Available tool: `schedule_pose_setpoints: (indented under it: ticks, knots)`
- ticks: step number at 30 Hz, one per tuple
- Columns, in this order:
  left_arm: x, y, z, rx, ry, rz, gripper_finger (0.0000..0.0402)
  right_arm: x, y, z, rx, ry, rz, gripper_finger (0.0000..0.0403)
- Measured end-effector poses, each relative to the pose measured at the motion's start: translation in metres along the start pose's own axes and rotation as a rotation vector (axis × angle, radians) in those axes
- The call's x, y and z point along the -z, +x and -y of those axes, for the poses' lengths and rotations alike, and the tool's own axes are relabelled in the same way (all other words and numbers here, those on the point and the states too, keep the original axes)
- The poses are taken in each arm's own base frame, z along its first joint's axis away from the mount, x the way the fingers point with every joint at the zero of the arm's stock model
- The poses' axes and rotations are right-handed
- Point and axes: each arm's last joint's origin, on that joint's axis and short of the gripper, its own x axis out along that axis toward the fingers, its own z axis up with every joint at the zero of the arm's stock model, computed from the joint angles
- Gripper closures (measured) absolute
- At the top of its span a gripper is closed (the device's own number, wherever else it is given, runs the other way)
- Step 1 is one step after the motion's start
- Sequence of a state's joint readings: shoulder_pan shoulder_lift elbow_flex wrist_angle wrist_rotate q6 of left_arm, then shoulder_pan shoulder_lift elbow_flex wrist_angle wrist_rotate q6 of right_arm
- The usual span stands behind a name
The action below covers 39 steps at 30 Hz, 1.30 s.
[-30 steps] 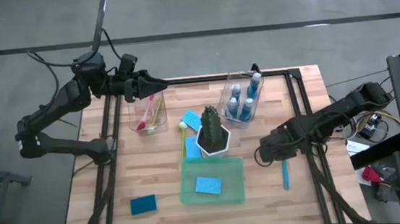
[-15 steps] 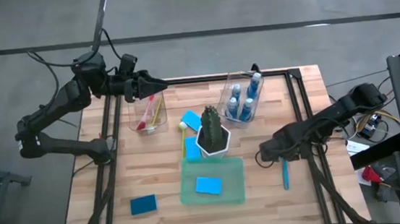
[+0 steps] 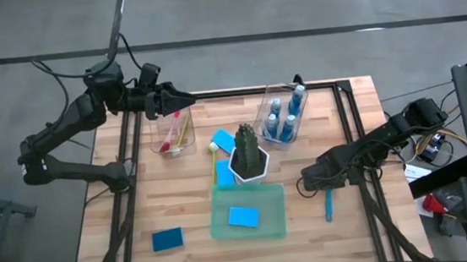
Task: Pick & Place Kitchen Sink Supplies
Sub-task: Put the light blue dish brush into the left transparent bin
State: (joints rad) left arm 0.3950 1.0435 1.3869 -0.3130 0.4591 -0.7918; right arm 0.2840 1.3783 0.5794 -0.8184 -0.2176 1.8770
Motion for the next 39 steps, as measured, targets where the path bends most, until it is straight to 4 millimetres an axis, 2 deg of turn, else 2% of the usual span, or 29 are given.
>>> schedule_pose_setpoints:
  ticks: [4, 10, 16, 22, 29, 39]
  knots:
    - [0.0, 0.0, 0.0, 0.0, 0.005, 0.0, 0.0193, 0.0, -0.005, 0.001, -0.031, -0.009, 0.021, 0.0365]
    - [0.0, 0.0, 0.0, 0.003, 0.007, 0.003, 0.0193, 0.004, -0.018, -0.002, -0.108, -0.046, 0.007, 0.0365]
    - [0.0, 0.0, 0.001, 0.005, 0.009, 0.004, 0.0193, 0.013, -0.049, -0.013, -0.256, -0.134, 0.019, 0.0357]
    - [0.0, 0.0, 0.0, 0.004, 0.01, 0.004, 0.0193, 0.027, -0.095, -0.03, -0.441, -0.24, 0.072, 0.0354]
    - [0.0, 0.0, 0.0, 0.004, 0.01, 0.004, 0.0193, 0.044, -0.167, -0.045, -0.701, -0.405, 0.219, 0.0352]
    - [0.0, 0.0, 0.0, 0.004, 0.013, 0.004, 0.0193, 0.055, -0.263, -0.04, -1.022, -0.434, 0.549, 0.0351]
